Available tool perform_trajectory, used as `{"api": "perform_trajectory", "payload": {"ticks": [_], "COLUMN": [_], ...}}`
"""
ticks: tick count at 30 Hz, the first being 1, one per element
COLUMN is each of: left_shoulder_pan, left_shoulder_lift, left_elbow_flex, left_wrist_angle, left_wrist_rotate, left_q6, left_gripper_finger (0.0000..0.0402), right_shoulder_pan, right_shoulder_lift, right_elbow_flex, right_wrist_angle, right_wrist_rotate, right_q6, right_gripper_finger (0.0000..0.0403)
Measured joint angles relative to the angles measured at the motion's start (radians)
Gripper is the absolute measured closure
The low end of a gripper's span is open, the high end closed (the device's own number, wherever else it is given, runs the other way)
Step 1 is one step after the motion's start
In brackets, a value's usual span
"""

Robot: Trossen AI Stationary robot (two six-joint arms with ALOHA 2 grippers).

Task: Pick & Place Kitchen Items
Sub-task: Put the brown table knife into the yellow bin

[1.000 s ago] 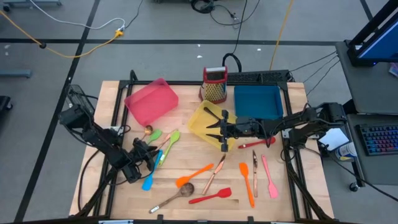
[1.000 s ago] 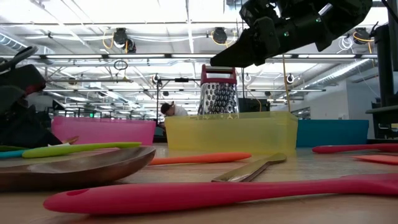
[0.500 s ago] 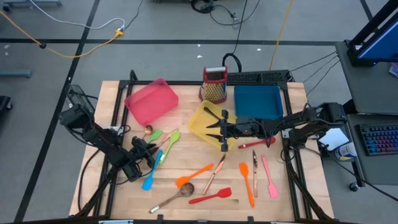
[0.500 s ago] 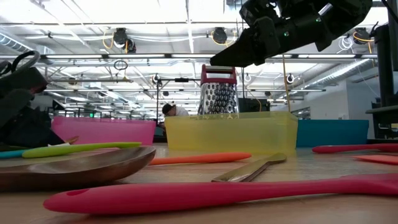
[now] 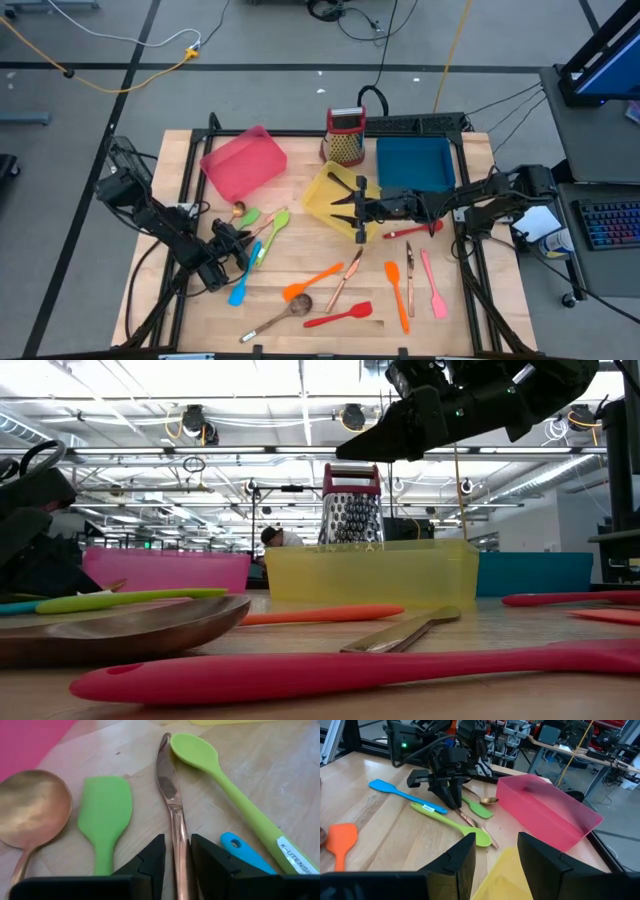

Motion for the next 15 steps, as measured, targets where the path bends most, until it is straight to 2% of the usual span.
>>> {"api": "perform_trajectory", "payload": {"ticks": [6, 15], "left_shoulder_pan": [0.026, 0.031], "left_shoulder_lift": [-0.001, 0.001], "left_elbow_flex": [0.000, -0.002], "left_wrist_angle": [0.025, 0.074], "left_wrist_rotate": [-0.001, -0.031], "left_q6": [-0.005, -0.043], "left_gripper_finger": [0.0362, 0.0363], "right_shoulder_pan": [0.000, 0.000], "right_shoulder_lift": [0.000, 0.000], "right_elbow_flex": [0.000, 0.000], "right_wrist_angle": [0.003, 0.006], "right_wrist_rotate": [0.000, 0.000], "right_q6": [0.000, 0.000], "right_gripper_finger": [0.0264, 0.0264]}}
